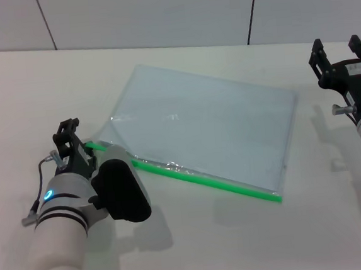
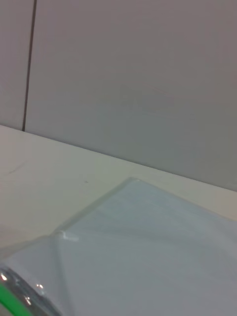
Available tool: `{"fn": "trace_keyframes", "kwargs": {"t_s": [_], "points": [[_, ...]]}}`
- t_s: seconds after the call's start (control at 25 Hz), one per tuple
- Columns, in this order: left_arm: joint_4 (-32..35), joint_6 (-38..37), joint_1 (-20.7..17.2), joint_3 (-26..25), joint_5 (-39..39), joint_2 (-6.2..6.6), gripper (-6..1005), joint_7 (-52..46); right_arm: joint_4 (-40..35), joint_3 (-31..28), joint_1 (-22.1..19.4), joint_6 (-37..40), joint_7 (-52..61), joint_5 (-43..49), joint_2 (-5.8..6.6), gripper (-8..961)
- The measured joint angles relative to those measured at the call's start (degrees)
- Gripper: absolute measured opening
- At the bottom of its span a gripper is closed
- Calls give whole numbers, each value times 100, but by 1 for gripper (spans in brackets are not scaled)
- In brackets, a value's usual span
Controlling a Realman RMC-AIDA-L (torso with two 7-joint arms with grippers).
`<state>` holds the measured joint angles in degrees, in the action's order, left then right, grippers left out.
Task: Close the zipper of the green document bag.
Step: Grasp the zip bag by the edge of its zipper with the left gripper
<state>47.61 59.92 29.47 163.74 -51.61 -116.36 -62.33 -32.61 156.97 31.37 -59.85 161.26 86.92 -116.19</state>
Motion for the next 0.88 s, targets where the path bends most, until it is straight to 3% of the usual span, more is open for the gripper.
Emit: {"fn": "trace_keyframes", "kwargs": {"t_s": [0.88], "points": [[-6, -342, 51, 8, -181, 0, 584, 316, -9, 0, 0, -3, -14, 0, 0, 693]]}}
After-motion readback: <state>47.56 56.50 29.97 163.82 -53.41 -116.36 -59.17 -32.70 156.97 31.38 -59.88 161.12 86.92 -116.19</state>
